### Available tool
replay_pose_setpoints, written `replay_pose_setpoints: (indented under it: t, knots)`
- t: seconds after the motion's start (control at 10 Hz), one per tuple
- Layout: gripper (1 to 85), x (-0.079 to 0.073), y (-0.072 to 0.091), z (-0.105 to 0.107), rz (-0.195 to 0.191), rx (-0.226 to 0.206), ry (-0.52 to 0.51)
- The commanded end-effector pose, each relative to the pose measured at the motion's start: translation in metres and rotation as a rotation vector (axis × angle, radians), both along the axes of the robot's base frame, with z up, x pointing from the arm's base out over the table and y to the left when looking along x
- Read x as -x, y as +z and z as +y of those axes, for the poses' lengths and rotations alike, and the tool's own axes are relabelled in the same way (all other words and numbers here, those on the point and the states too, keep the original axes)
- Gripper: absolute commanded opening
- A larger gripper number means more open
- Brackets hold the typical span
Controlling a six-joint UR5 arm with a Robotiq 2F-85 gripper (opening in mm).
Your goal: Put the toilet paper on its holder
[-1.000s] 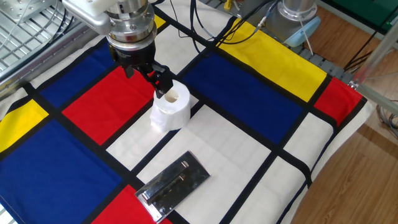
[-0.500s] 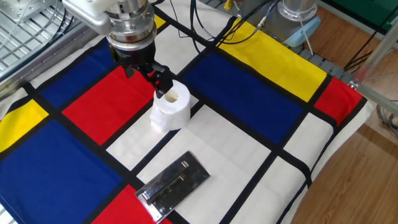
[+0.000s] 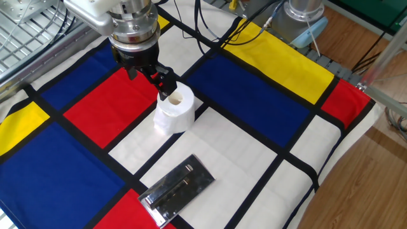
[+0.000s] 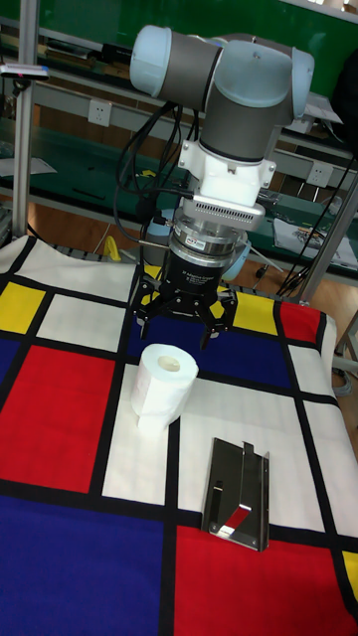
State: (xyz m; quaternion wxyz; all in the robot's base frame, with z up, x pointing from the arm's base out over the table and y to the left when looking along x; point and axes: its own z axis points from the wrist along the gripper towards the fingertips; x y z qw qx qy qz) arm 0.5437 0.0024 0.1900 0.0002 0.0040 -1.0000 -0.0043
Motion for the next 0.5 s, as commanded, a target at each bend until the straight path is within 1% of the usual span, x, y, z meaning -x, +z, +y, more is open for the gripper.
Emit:
replay_pose_setpoints:
  t: [0.0, 0.4]
  knots:
    - [25.3, -0.0241, 0.0011, 0.0171, -0.1, -0.044, 0.192]
    - [25.0, -0.0243, -0.0003, 0.0221, -0.097, -0.037, 0.181]
